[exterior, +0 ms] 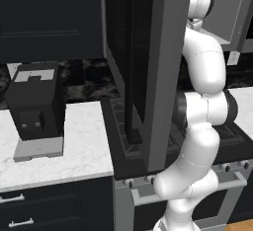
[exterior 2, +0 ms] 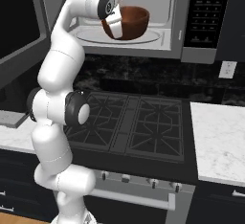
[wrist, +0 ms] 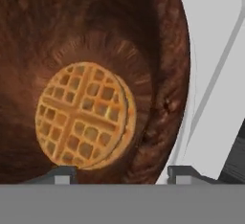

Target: Open the microwave, place the bowl with waffle inside the microwave, then close the microwave door and turn it on.

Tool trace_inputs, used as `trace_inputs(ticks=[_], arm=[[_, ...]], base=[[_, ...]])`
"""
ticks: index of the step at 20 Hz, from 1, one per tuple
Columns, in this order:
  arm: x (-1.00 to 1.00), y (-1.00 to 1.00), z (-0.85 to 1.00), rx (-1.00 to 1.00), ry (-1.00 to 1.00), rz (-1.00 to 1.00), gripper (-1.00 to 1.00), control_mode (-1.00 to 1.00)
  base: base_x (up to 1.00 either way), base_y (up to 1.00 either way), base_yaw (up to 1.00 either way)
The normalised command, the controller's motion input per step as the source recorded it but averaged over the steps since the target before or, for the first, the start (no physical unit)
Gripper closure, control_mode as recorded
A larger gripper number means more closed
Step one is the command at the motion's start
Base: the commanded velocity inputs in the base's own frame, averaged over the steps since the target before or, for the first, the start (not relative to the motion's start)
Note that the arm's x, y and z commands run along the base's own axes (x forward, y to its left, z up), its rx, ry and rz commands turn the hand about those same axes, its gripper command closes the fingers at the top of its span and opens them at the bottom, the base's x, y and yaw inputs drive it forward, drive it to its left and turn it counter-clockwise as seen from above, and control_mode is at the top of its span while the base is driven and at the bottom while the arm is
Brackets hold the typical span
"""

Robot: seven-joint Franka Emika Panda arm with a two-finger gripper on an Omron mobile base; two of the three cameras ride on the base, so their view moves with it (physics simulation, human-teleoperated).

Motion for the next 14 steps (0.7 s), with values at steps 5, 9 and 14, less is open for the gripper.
trace_inputs(ticks=[5, 9, 14], arm=[[-0.16, 0.00, 0.00, 0.00, -0.13, 0.00, -1.00, -1.00], [-0.86, -0.01, 0.00, 0.00, -0.22, 0.00, -1.00, -1.00], [-1.00, -0.12, -0.09, 0.00, -0.24, 0.04, -1.00, -1.00]], base=[[0.00, 0.00, 0.00], [0.00, 0.00, 0.00], [0.00, 0.00, 0.00]])
